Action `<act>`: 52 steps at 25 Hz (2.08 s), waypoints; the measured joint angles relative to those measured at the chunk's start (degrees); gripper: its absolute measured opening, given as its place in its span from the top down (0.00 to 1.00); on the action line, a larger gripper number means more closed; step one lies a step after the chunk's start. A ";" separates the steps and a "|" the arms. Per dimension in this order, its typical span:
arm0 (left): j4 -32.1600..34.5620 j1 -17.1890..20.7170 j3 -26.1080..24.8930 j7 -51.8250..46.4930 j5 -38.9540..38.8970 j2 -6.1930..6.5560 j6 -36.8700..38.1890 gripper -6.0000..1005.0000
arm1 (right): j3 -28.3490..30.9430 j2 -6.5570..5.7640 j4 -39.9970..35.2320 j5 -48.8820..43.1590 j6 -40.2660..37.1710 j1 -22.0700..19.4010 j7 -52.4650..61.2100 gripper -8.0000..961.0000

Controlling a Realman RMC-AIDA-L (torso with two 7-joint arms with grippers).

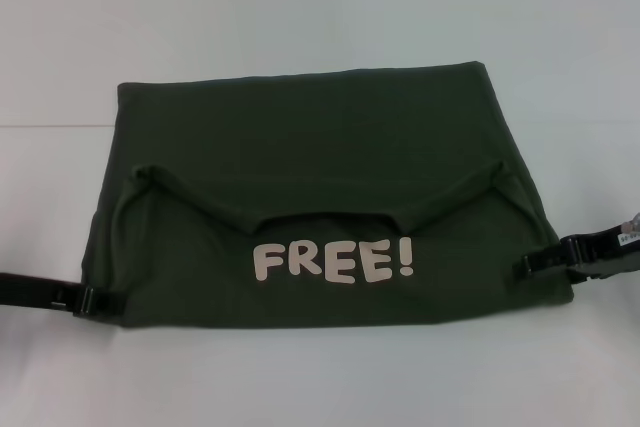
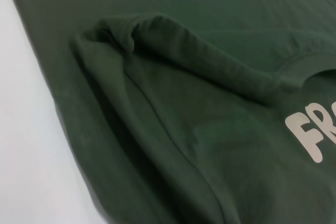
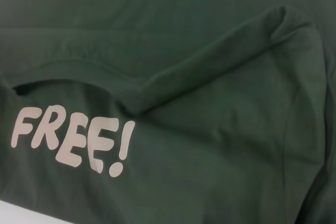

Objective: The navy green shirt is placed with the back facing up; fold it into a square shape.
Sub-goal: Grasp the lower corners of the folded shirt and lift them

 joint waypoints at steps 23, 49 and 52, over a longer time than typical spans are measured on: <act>0.11 -0.06 -0.16 0.08 -0.01 0.19 0.07 0.95 | -1.58 1.45 2.11 -0.28 3.80 0.29 -1.71 0.12; 1.11 -1.40 -0.27 -3.81 4.03 2.05 7.48 0.95 | -1.48 -0.48 1.59 -0.12 -3.62 0.00 -6.68 0.94; 2.78 -1.65 -0.41 -5.55 6.72 2.91 13.67 0.95 | -1.51 -1.32 1.48 -0.42 -9.07 -0.82 -9.85 0.94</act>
